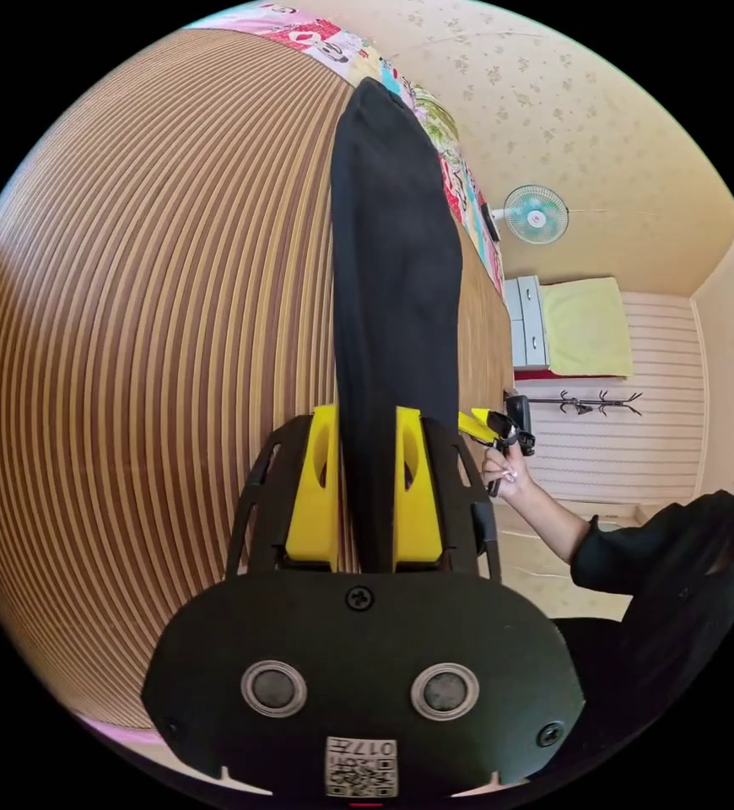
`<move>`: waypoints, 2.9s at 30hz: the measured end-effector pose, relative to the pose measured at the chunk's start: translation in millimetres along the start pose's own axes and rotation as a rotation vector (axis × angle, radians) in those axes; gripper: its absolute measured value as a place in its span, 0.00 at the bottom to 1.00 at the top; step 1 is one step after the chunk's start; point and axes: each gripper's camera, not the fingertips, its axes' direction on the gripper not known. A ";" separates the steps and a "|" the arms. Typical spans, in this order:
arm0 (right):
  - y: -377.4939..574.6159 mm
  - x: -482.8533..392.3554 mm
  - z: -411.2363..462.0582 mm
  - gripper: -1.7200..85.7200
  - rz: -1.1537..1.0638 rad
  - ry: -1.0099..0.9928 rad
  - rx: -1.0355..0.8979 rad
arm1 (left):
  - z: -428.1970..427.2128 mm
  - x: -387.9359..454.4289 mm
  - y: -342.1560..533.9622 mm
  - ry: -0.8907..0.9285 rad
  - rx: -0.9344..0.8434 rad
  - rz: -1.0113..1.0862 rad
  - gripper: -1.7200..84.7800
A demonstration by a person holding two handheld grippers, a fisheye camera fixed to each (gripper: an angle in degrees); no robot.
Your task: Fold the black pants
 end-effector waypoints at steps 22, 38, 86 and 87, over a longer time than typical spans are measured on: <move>-37.8 -63.4 144.9 0.03 -0.081 -0.008 -0.066 | 63.7 -49.9 -27.4 0.337 -0.150 0.065 0.06; 205.2 -300.9 118.5 0.02 -0.419 -0.242 0.095 | -41.1 142.9 166.9 0.487 0.123 0.551 0.03; 314.3 -256.6 300.3 0.04 0.024 0.305 -0.067 | 179.4 -53.7 78.6 -0.037 -0.248 0.045 0.06; 314.6 -253.2 300.1 0.05 0.051 0.330 -0.096 | 179.0 -63.7 75.7 -0.074 -0.259 0.019 0.07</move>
